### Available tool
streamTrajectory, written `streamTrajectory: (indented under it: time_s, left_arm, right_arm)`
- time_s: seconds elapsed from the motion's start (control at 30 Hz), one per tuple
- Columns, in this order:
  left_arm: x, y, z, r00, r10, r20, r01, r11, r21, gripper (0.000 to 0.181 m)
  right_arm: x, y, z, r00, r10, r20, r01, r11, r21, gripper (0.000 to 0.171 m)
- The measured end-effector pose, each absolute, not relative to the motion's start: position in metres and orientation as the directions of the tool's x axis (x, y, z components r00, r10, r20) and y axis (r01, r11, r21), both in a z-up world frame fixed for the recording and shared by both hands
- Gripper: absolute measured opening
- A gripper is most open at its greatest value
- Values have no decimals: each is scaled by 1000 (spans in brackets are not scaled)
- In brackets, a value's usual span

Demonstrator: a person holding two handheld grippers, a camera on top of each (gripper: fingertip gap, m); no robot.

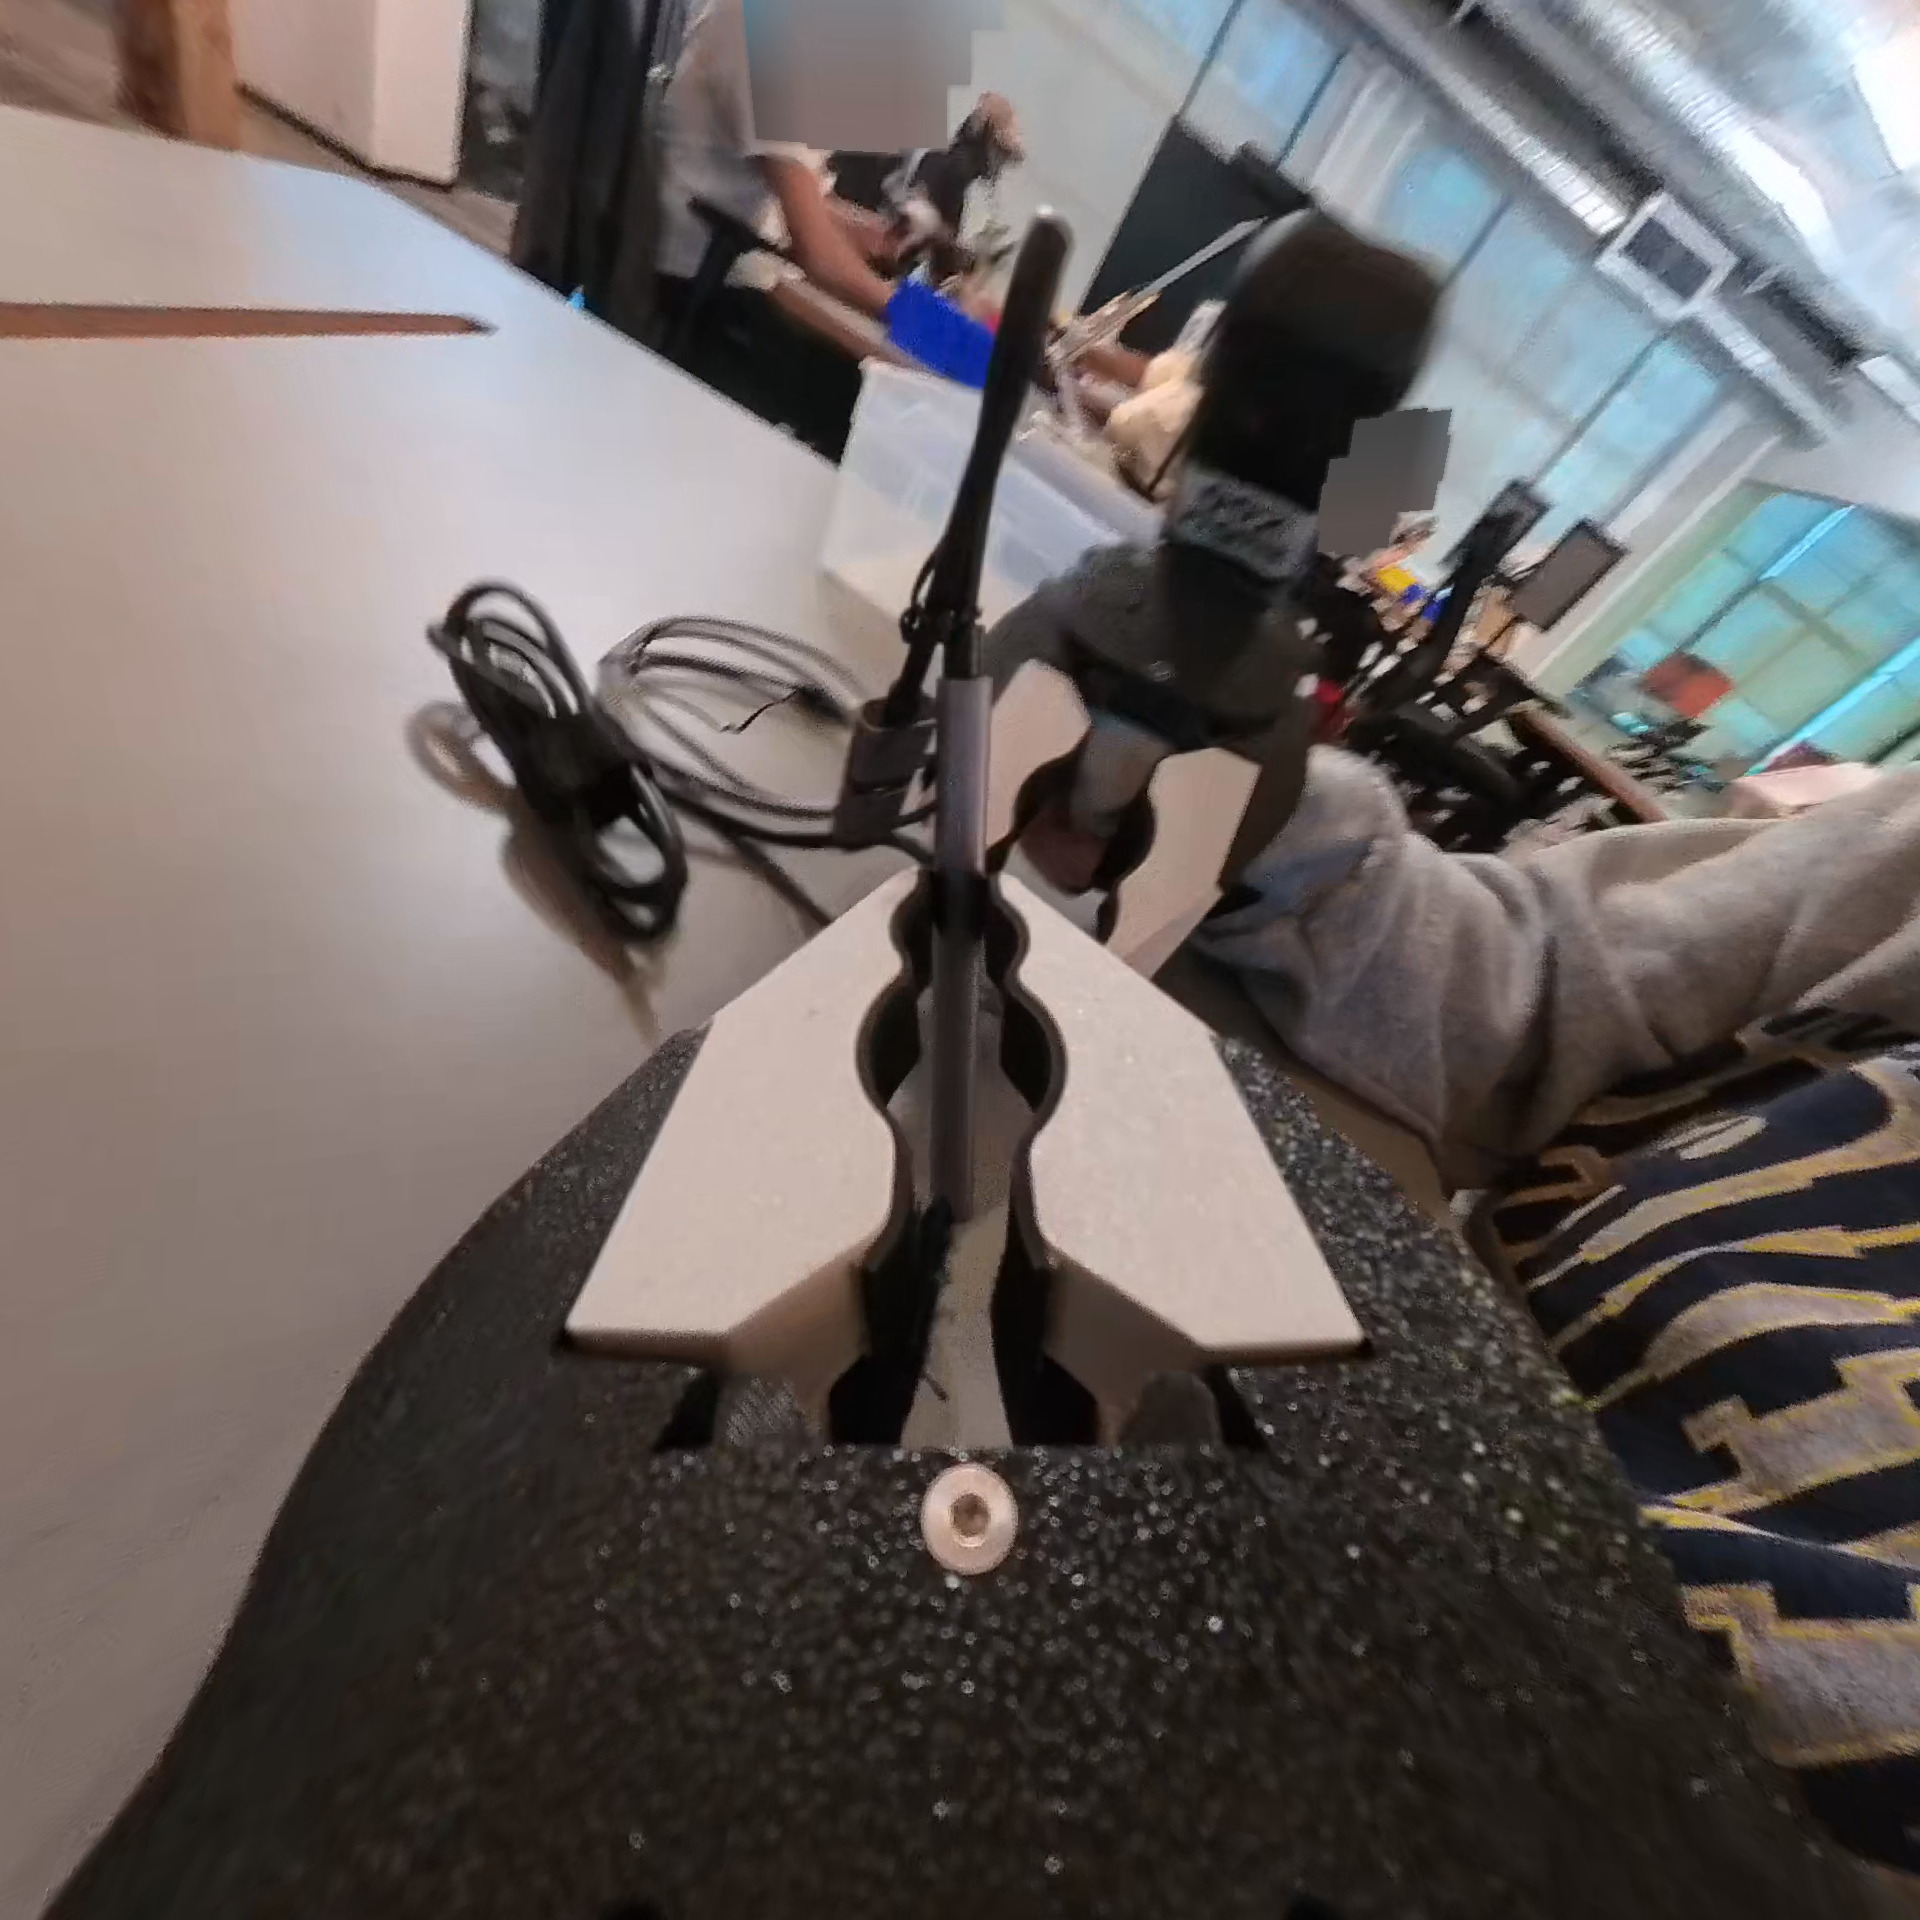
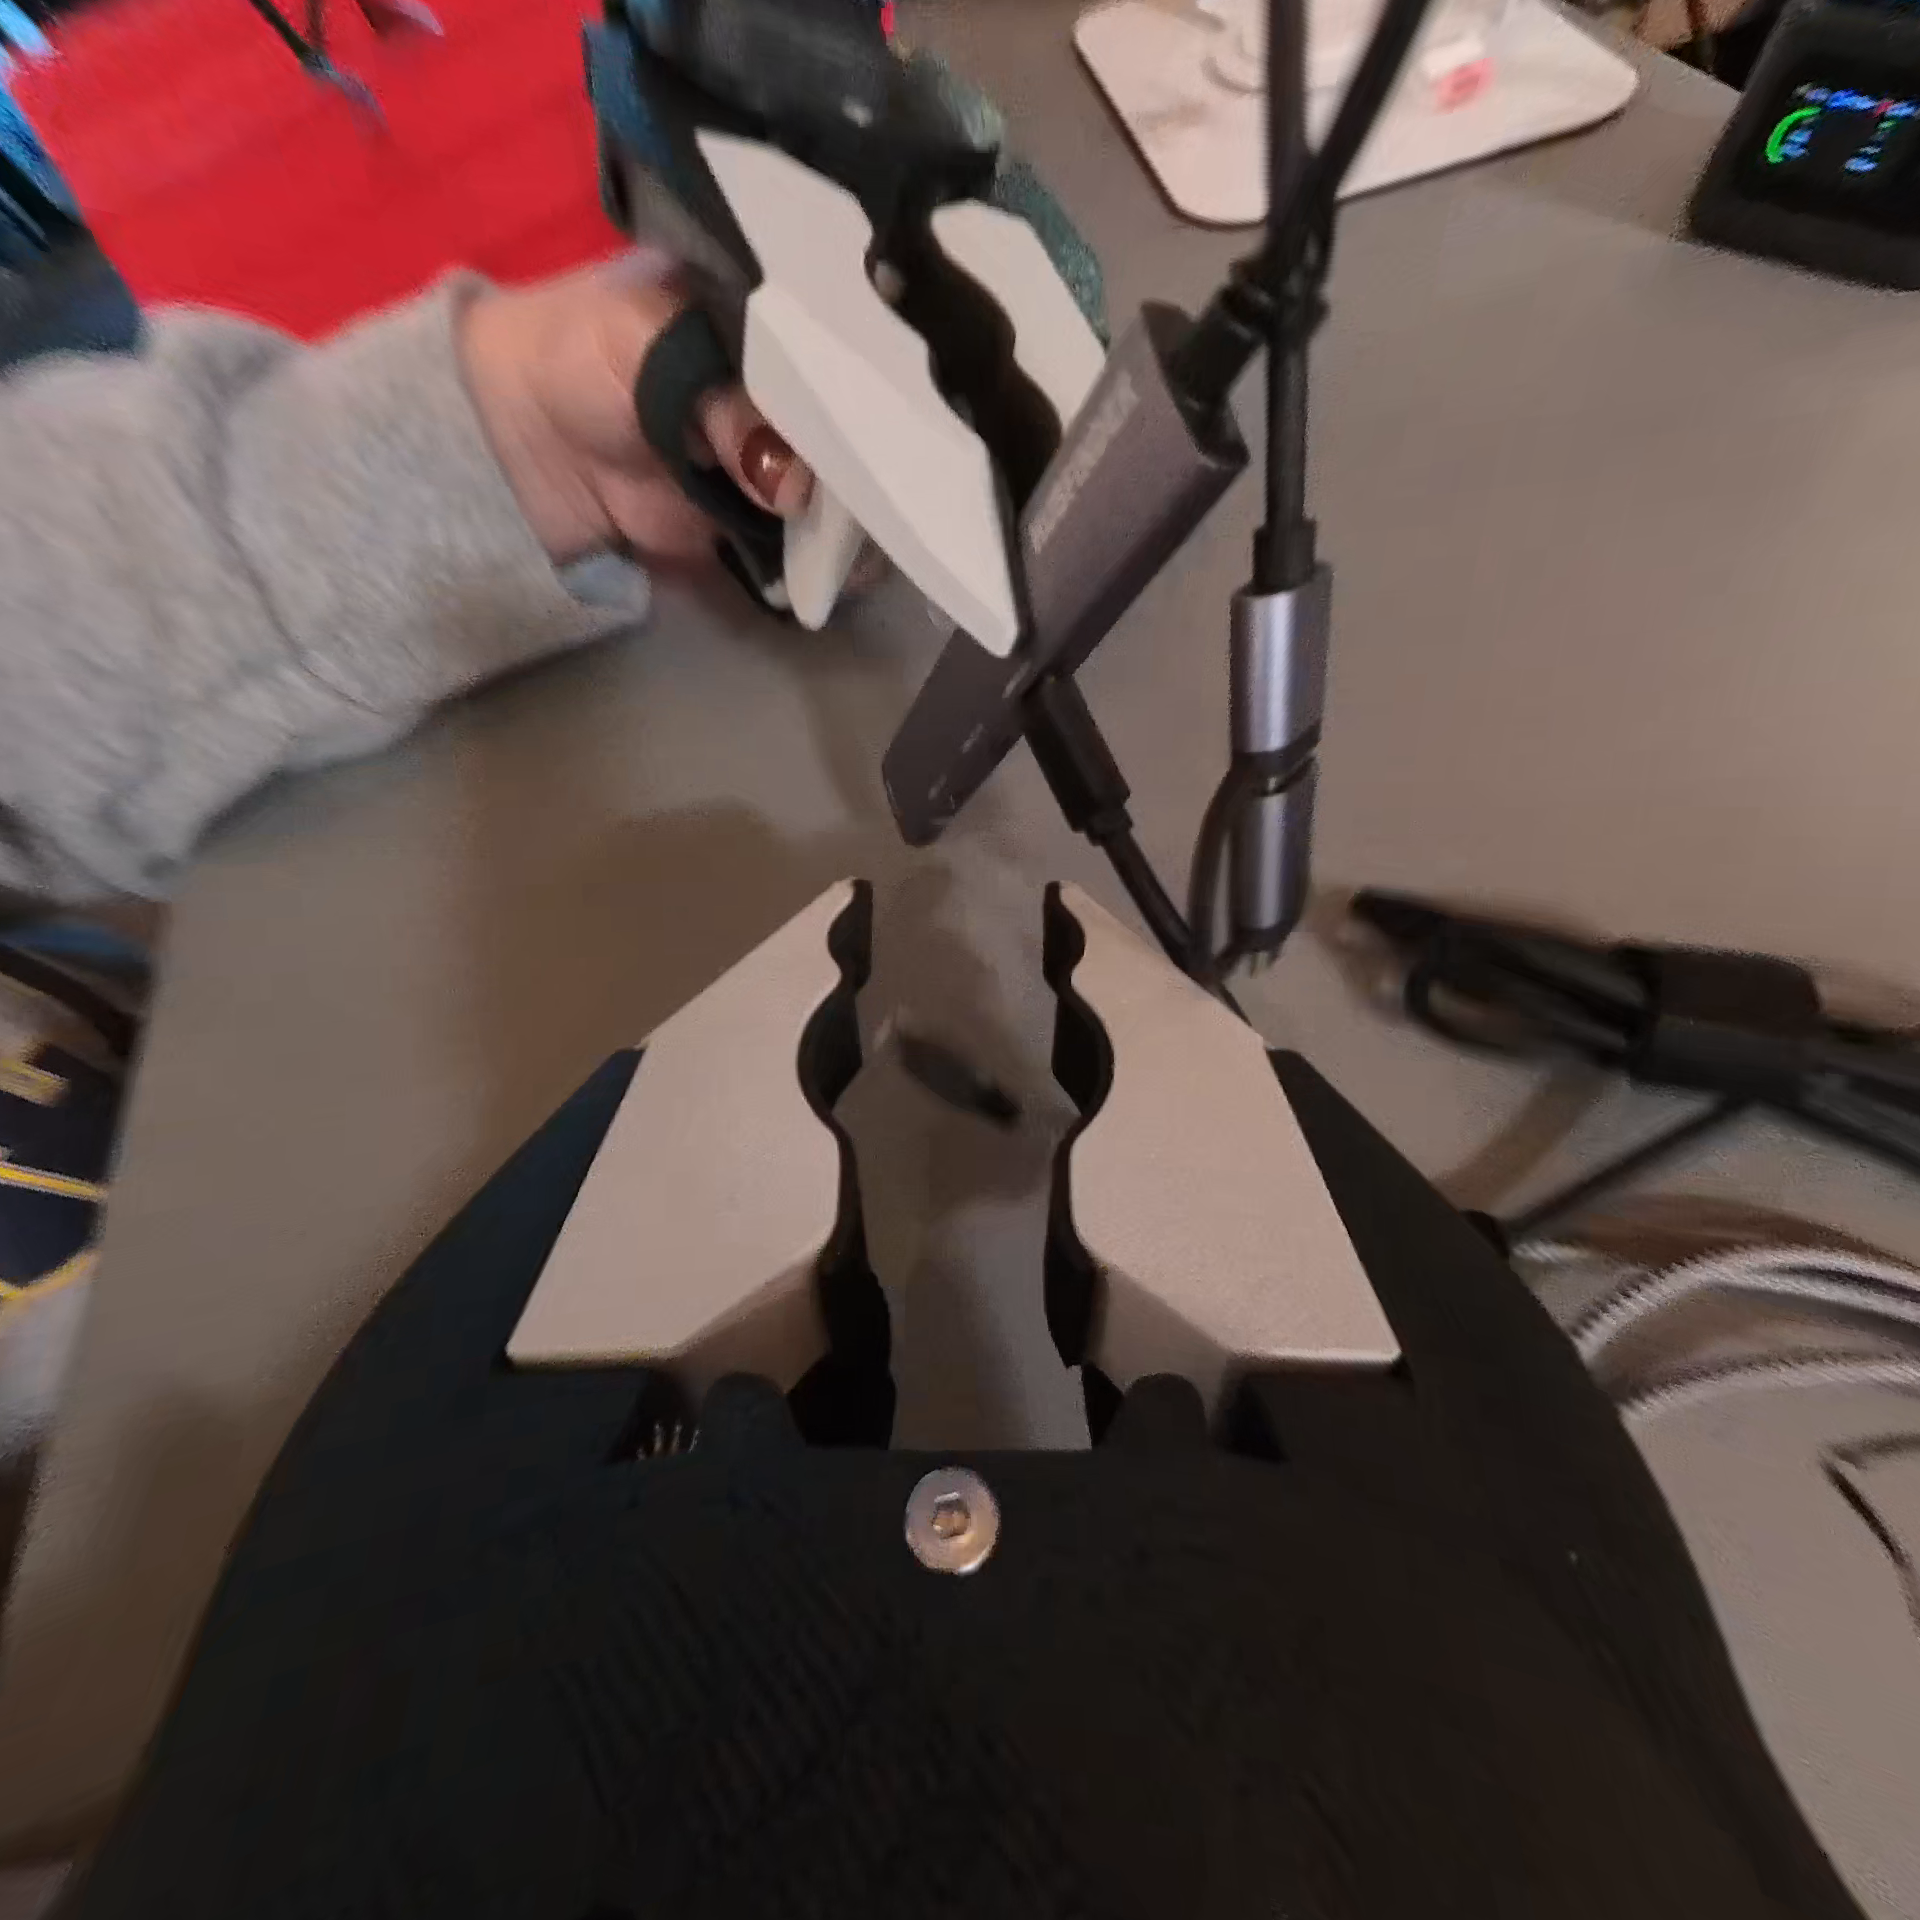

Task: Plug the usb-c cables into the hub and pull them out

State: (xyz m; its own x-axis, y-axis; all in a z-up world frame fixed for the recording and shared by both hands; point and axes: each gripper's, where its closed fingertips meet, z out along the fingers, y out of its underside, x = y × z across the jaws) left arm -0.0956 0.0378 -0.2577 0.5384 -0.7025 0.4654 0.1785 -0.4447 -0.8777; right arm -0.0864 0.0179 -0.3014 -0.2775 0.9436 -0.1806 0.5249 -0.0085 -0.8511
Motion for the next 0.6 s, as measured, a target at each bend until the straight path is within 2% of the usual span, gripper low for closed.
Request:
streamTrajectory:
  time_s: [0.13,0.37,0.43,0.5,0.6]
  left_arm:
    - [-95,38,-242,464,-731,500,287,-410,-866,7]
    - [-96,43,-229,394,-743,542,425,-376,-824,7]
    - [-94,41,-224,358,-753,552,452,-378,-808,7]
    - [-93,42,-227,348,-730,589,446,-424,-789,7]
    - [-81,30,-240,319,-719,617,333,-524,-784,13]
  right_arm:
    - [-95,9,-283,-311,911,-271,435,-117,-893,28]
    - [-106,18,-263,-241,923,-299,326,-213,-921,23]
    - [-105,19,-259,-239,923,-301,306,-223,-926,13]
    - [-102,19,-262,-244,935,-258,329,-171,-929,13]
    - [-95,20,-269,-265,943,-203,374,-94,-923,11]
